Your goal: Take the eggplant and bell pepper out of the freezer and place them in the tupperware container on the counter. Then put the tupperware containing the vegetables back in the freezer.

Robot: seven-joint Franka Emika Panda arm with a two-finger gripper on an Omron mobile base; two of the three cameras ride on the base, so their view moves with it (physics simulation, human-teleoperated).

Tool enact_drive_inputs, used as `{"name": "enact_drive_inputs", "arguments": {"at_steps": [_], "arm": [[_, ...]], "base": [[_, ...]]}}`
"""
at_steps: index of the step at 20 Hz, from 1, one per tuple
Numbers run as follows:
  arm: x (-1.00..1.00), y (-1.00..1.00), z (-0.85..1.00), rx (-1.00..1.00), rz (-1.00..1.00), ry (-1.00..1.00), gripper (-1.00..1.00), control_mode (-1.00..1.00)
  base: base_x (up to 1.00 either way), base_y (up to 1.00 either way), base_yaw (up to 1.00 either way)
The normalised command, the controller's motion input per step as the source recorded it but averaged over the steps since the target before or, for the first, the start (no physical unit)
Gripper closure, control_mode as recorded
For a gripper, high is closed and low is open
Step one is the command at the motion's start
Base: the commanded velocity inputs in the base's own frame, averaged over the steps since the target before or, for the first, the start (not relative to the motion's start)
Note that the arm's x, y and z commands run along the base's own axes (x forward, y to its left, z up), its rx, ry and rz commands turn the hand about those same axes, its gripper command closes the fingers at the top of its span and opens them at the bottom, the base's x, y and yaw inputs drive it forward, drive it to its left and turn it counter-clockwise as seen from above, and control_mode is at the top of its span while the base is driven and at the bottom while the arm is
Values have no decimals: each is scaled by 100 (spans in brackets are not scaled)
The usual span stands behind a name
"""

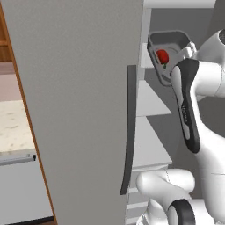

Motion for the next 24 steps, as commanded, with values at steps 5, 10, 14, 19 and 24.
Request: {"name": "enact_drive_inputs", "arguments": {"at_steps": [5,10,14,19,24], "arm": [[71,0,0,11,-3,0,100,-100],[76,0,0,8,-1,0,100,-100],[78,0,0,3,0,0,100,-100],[75,0,0,0,0,0,100,-100],[80,0,0,0,0,0,100,-100]], "base": [[0,0,0],[0,0,0],[0,0,0],[0,0,0],[0,0,0]]}}
